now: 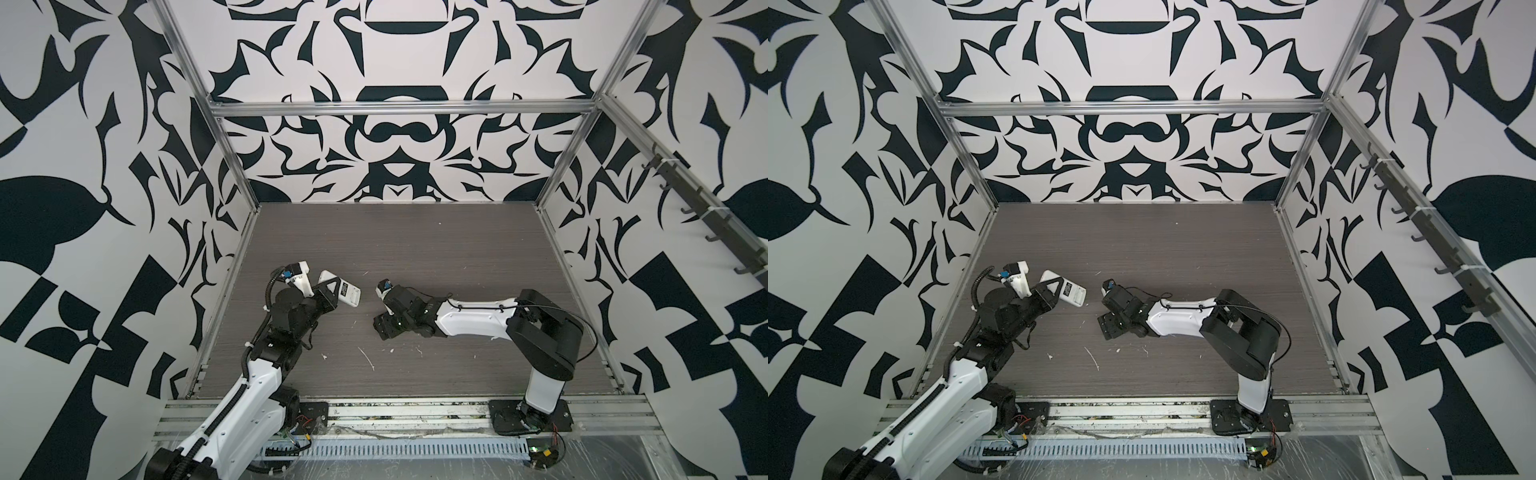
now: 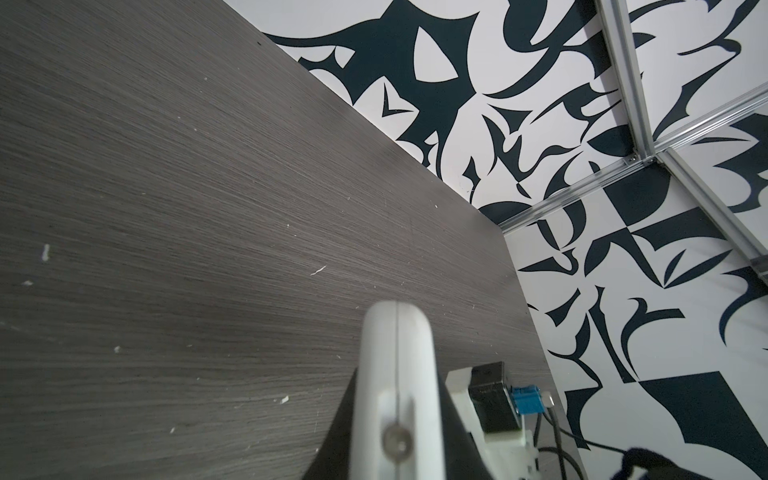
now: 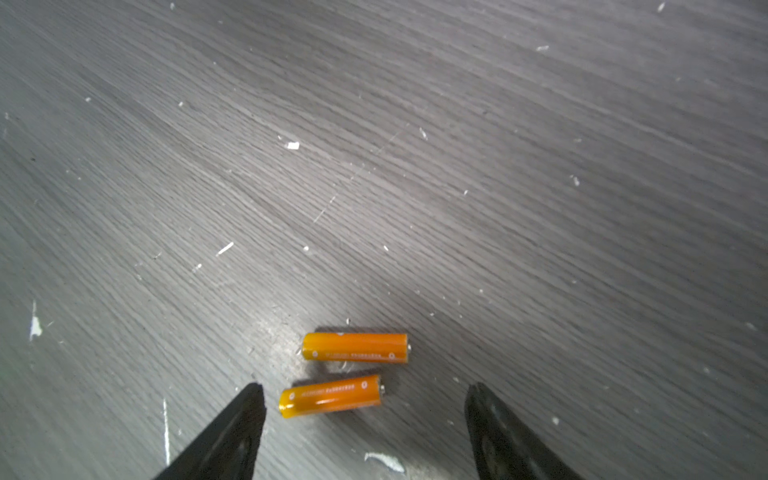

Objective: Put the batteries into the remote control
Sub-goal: 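Move the right gripper over the orange batteries while the left holds the remote, then lower the open right gripper and close it on one orange battery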

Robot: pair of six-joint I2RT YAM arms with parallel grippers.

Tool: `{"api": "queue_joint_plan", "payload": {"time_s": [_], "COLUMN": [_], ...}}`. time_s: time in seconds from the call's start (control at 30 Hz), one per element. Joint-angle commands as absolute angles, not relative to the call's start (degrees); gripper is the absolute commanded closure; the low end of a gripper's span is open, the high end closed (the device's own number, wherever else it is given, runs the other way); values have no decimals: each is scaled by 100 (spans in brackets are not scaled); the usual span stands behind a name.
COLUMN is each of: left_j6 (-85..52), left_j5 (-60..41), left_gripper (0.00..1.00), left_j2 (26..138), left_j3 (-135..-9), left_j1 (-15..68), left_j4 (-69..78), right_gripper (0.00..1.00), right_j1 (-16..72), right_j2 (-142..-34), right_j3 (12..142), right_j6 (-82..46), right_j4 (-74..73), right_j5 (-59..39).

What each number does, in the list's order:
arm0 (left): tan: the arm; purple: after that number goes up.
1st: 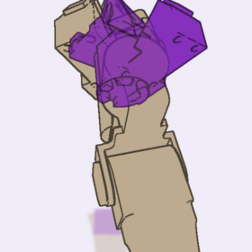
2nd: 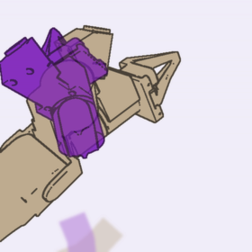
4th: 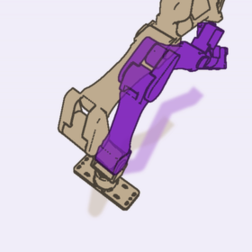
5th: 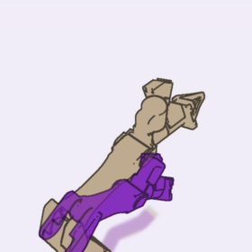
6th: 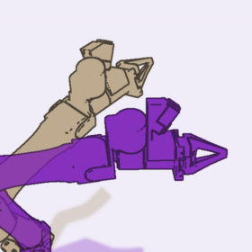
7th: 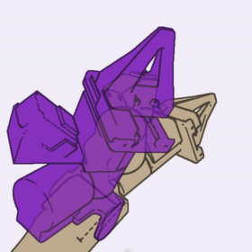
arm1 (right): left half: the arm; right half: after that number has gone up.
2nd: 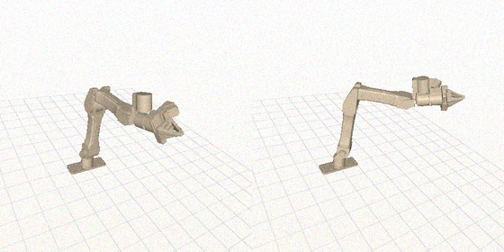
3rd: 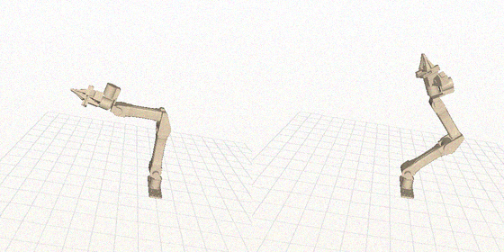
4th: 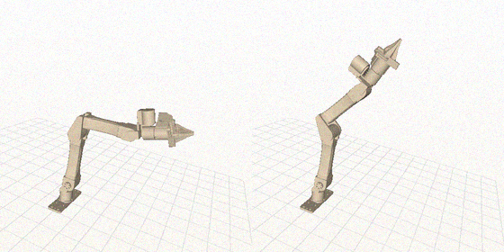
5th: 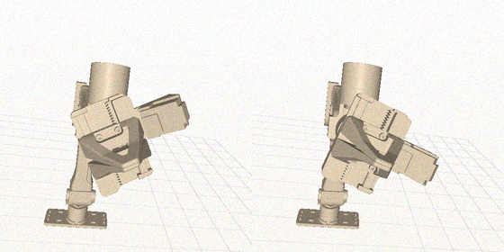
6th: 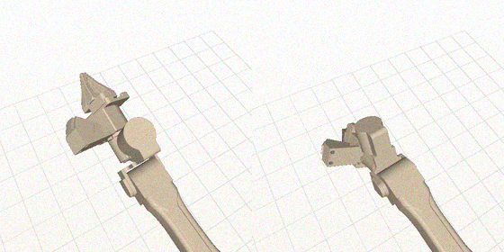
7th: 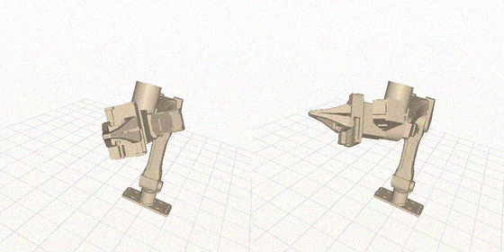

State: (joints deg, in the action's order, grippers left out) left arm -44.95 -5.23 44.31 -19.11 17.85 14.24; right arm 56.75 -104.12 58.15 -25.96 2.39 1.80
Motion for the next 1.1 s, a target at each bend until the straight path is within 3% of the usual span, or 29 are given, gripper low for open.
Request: {"api": "queue_joint_plan", "payload": {"time_s": [0.0,0.47,1.07], "left_j6": [-4447,-4447,-4447], "left_j5": [-586,-573,-574], "left_gripper": [93,93,92], "left_j2": [4421,4381,4368], "left_j3": [-1845,-1765,-1735], "left_j1": [1754,1719,1672], "left_j4": [1543,1554,1587], "right_gripper": [20,20,31], "right_j1": [5725,5844,5968], "right_j2": [-10406,-10602,-10602], "right_j3": [6038,6149,6196], "right_j6": [-2591,-2527,-2398], "right_j4": [244,359,689], "right_j5": [325,533,922]}}
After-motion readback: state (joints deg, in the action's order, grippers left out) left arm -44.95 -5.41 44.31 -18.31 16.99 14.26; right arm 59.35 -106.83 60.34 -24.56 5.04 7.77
